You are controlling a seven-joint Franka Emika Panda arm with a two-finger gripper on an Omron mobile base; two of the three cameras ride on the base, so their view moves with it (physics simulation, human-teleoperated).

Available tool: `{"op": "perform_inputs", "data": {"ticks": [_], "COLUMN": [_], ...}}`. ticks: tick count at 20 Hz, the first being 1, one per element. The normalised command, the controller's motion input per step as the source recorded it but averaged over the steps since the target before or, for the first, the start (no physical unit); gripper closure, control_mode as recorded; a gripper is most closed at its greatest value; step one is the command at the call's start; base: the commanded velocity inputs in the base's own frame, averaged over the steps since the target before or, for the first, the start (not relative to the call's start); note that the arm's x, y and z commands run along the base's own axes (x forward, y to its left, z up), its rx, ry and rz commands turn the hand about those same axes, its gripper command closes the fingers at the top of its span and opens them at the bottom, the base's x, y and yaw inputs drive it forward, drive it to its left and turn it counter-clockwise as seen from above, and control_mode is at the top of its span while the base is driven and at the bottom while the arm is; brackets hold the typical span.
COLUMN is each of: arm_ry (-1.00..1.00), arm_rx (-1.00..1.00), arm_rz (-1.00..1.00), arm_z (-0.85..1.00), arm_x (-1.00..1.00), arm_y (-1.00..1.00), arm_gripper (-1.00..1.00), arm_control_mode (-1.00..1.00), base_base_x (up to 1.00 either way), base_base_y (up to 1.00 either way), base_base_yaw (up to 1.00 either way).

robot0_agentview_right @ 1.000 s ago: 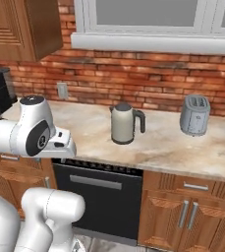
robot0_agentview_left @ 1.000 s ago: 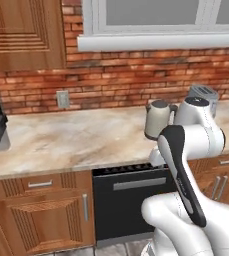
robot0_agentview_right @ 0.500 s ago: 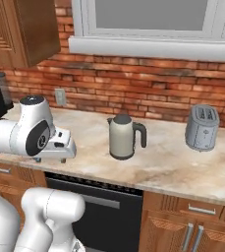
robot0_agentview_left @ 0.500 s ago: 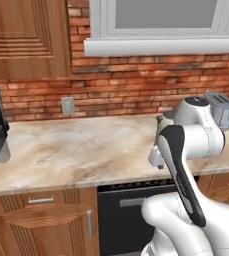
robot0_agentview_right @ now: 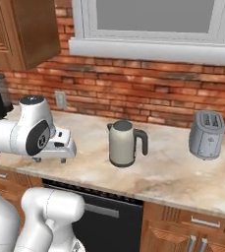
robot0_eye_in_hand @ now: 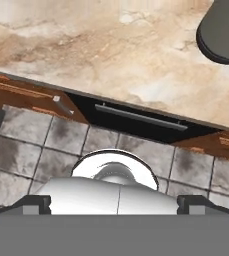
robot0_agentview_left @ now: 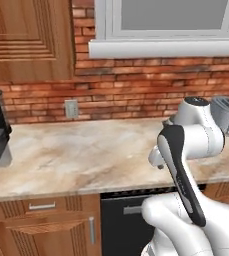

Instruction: Navigate to the dishwasher.

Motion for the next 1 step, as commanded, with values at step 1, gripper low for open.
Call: {"op": "perform_inputs", "data": {"ticks": [1], "arm_ry": [0.00], "arm_rx": [0.00], "arm_rz": [0.00], "arm_z": [0.00], "arm_x": [0.00], "arm_y": [0.00], "arm_gripper": [-1.00], "arm_control_mode": [1.00], "base_base_x": [0.31], "base_base_y": [0.00], "base_base_yaw": [0.05]}}
